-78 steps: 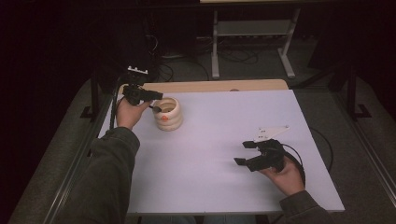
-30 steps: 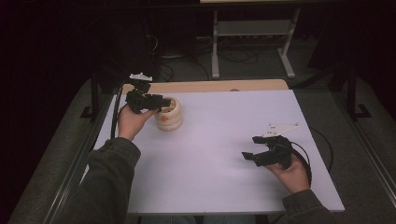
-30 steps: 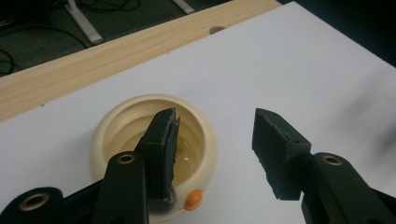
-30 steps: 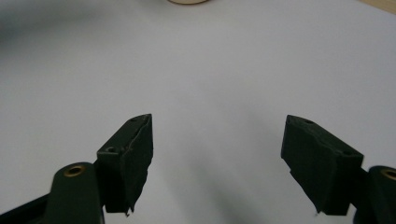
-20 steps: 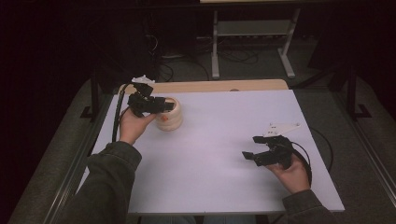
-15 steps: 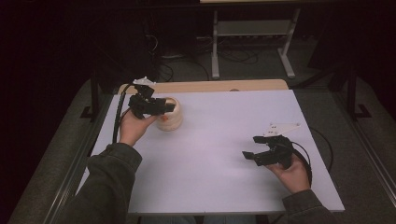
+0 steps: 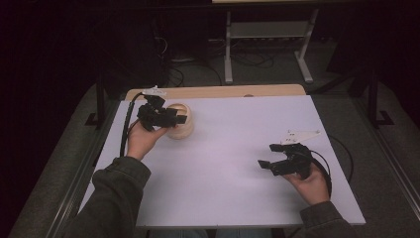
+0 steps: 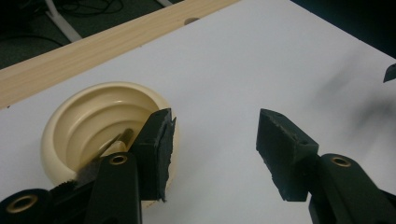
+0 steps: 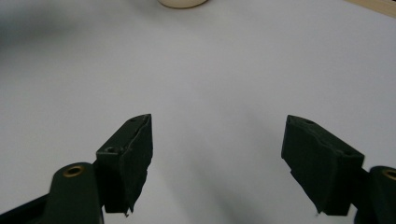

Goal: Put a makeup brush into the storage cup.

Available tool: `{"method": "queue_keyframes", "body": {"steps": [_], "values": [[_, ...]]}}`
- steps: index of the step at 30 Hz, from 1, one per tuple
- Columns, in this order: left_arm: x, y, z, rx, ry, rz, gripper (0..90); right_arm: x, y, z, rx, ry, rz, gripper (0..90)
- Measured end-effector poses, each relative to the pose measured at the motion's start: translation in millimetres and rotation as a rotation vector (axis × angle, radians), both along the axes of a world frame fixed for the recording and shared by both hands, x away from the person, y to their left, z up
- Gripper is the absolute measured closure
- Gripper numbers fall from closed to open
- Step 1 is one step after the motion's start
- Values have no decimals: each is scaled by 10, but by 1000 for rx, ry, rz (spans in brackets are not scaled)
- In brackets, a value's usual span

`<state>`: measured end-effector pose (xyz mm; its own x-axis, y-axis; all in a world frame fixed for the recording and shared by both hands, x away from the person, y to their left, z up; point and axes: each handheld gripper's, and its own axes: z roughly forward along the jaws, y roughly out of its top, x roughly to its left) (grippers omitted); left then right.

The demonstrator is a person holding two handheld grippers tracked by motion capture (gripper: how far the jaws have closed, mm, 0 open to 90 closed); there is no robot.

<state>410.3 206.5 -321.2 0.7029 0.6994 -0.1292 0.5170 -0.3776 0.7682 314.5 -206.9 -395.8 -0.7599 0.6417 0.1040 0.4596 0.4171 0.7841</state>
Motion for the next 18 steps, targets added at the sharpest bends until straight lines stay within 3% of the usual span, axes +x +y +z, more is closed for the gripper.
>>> {"method": "queue_keyframes", "body": {"steps": [15, 18], "values": [[-147, -38, -69, -19, -10, -12, 413, -3, -9, 5, -3, -6, -8, 239], [-169, -37, -86, 4, -15, -21, 409, -3, -11, 5, -3, -7, -10, 239]]}}
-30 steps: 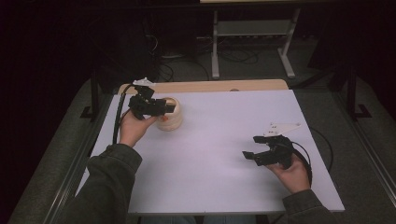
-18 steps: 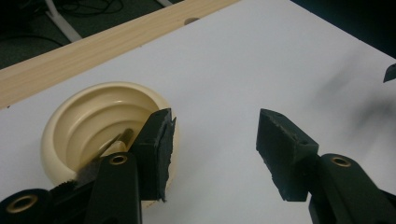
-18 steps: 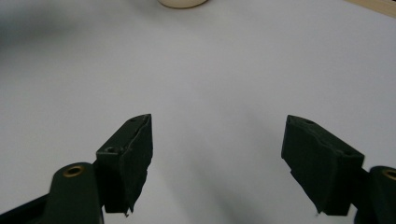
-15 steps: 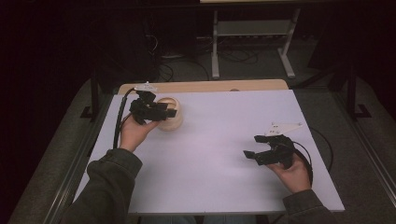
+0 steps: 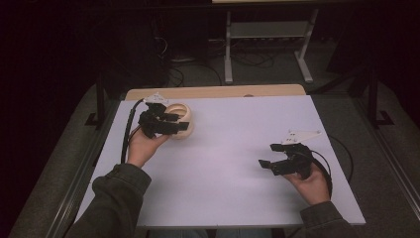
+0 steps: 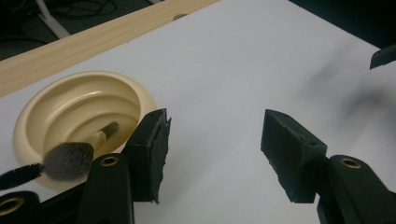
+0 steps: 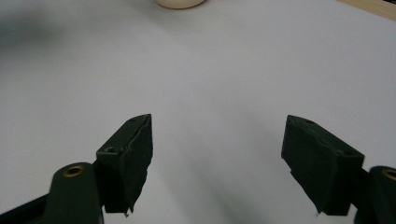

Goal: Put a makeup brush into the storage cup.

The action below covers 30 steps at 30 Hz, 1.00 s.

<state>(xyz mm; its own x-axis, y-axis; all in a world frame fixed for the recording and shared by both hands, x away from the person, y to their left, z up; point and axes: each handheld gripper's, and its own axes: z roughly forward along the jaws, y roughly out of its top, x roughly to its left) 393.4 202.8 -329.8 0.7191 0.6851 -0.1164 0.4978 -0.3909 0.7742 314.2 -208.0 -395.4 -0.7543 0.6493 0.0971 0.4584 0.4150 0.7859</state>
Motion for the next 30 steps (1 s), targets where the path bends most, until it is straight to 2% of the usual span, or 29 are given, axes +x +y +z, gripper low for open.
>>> {"method": "queue_keyframes", "body": {"steps": [2, 13, 14, 18, 23, 30], "values": [[-21, -10, -17, -14, 3, 7, 405, 1, 0, -1, 0, 1, 0, 239], [-125, -20, -63, -15, -2, -6, 377, 2, 4, -1, 1, 7, -5, 238], [-130, -12, -63, -5, -7, -13, 375, 3, 4, -3, -1, 5, -4, 239], [-179, -6, -82, -19, -6, -10, 367, 1, 5, -3, -2, 6, -5, 239], [-238, -13, -105, -15, -17, -25, 366, 7, 2, -4, -1, 3, -5, 239], [-291, -14, -154, -11, -10, -38, 326, 4, 4, -7, -2, 7, -7, 239]]}}
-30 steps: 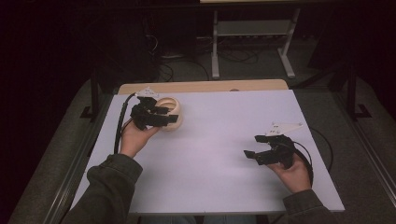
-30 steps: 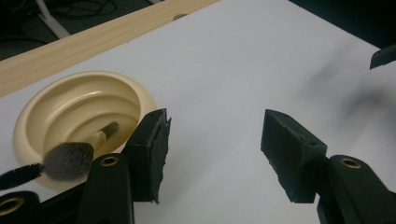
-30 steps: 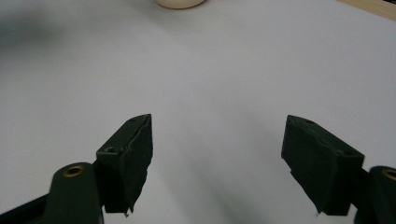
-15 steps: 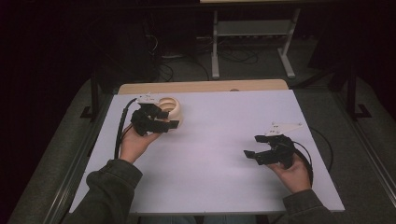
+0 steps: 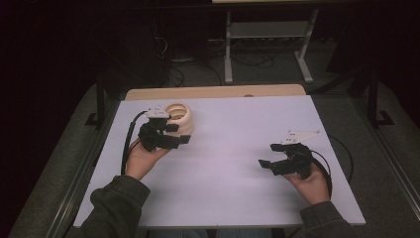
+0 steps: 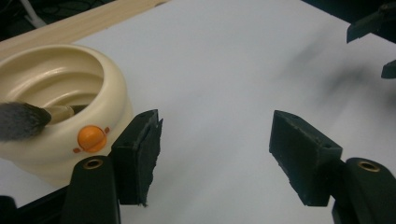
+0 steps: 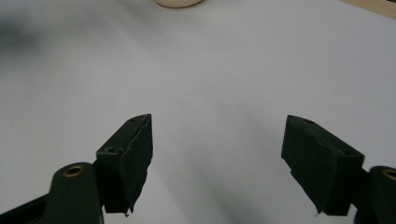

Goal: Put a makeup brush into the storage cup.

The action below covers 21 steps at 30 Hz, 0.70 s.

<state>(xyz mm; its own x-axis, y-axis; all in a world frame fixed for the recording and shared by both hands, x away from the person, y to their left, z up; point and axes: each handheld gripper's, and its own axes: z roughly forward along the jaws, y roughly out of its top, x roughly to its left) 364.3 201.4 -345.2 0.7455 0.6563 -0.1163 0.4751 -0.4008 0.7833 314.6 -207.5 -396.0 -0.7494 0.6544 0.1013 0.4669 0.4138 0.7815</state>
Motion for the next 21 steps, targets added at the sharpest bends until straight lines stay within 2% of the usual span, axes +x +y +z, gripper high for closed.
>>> {"method": "queue_keyframes", "body": {"steps": [16, 17, 21], "values": [[-148, 79, -85, -17, -12, 0, 304, -1, 10, -11, -8, -3, 3, 238], [-158, 78, -97, -27, -14, 5, 303, 0, 11, -13, -8, -5, 3, 239], [-186, 106, -124, -22, -13, 4, 294, 0, 18, -17, -11, -4, 4, 239]]}}
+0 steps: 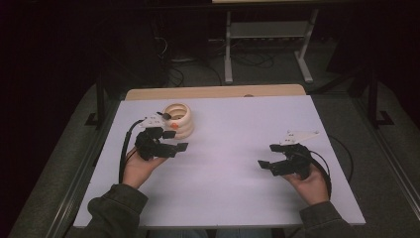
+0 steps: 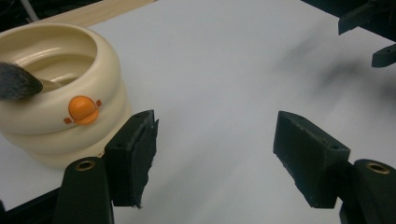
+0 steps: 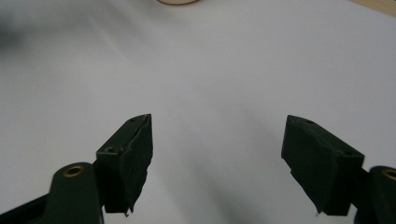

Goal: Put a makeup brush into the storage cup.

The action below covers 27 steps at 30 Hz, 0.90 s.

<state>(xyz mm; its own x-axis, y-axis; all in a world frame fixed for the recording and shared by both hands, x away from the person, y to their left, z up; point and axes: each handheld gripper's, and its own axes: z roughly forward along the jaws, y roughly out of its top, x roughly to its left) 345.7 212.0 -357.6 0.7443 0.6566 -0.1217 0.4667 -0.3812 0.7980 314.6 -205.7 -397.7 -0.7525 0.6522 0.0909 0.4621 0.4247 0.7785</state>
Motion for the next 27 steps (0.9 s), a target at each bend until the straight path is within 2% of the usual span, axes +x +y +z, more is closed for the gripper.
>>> {"method": "queue_keyframes", "body": {"steps": [5, 13, 27], "values": [[-46, 25, -33, -26, 5, -4, 287, 2, 5, -11, 0, 4, -1, 238], [-150, 36, -88, -3, -16, -7, 274, -5, 25, -34, -1, 7, 5, 239], [-335, 32, -193, -11, -29, -6, 275, -14, 63, -63, -9, 21, 7, 235]]}}
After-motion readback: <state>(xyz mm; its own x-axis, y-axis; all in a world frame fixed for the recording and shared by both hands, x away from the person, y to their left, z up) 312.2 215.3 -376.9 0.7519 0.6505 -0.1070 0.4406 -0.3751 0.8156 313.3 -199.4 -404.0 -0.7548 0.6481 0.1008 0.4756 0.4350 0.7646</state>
